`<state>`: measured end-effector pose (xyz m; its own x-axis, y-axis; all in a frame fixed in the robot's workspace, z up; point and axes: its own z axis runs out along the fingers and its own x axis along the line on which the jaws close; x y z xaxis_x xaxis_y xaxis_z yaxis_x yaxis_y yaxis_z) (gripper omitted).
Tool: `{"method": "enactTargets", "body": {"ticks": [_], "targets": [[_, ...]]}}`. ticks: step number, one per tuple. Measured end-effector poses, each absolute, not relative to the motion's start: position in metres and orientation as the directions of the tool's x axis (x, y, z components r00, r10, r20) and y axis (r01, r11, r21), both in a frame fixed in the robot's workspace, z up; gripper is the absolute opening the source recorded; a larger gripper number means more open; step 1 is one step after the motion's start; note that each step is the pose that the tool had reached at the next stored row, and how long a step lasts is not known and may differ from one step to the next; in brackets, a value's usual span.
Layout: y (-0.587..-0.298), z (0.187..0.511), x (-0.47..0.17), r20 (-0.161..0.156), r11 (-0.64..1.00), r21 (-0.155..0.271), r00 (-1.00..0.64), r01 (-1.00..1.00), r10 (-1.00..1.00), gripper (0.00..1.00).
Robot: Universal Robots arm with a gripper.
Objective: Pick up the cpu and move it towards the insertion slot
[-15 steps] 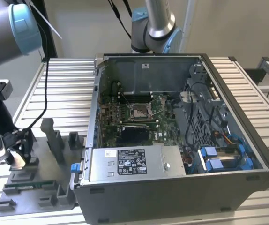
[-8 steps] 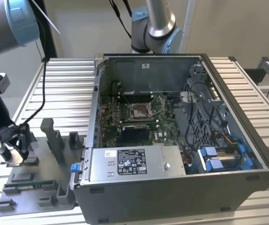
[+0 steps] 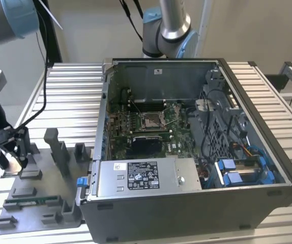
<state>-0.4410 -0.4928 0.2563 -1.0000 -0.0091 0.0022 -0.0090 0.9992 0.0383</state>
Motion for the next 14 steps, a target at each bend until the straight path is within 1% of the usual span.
{"method": "enactTargets", "body": {"ticks": [14], "targets": [[-0.493,0.291,-0.441,0.003,0.999,0.038,-1.000,-0.009,-0.009,0.00]]}}
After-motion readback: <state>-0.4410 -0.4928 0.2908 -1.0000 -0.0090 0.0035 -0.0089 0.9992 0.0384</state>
